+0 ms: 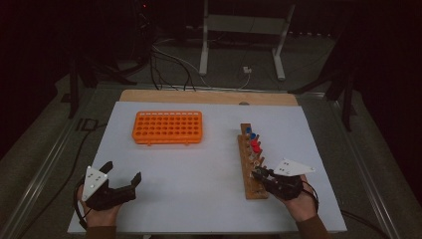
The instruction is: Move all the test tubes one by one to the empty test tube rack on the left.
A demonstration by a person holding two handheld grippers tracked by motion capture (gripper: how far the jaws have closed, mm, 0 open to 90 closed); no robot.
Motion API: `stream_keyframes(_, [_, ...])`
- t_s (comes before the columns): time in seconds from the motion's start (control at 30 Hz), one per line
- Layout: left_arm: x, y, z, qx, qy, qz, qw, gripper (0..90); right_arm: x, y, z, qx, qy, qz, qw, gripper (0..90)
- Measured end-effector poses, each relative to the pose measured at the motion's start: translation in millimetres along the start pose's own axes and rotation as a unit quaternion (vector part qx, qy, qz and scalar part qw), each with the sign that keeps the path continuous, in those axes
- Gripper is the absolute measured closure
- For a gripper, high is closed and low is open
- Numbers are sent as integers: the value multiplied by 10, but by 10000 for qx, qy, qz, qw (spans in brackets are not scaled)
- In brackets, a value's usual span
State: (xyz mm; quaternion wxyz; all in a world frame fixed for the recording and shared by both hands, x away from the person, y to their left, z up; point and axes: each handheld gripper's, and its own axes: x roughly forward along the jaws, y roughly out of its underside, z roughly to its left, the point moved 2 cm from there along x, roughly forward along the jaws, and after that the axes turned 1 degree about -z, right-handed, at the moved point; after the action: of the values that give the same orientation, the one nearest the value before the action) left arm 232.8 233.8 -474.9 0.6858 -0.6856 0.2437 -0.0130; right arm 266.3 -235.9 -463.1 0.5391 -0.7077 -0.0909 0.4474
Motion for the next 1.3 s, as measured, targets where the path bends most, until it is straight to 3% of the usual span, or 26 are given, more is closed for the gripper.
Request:
stream_keyframes(0.23, [68, -65, -131, 65, 203, 159, 9996, 8, -79, -116, -47, 45, -68, -57, 10000, 762])
stream_keyframes(0.4, [125, -181, -211, -125, 515, 88, 9986, 8, -128, -195, -67, 33, -108, -57, 9999, 762])
stream_keyframes(0.53, [151, -313, -328, -83, 729, -11, 9973, 8, -186, -276, -83, 53, -153, -98, 9998, 763])
stream_keyframes(0.9, [356, -683, -825, 375, 1212, -234, 9916, 8, -341, -554, -92, -82, -176, -236, 9995, 763])
stream_keyframes(1.3, [669, -755, -1257, 663, 1569, -124, 9853, 15, -227, -809, 5, -152, -301, -283, 9990, 763])
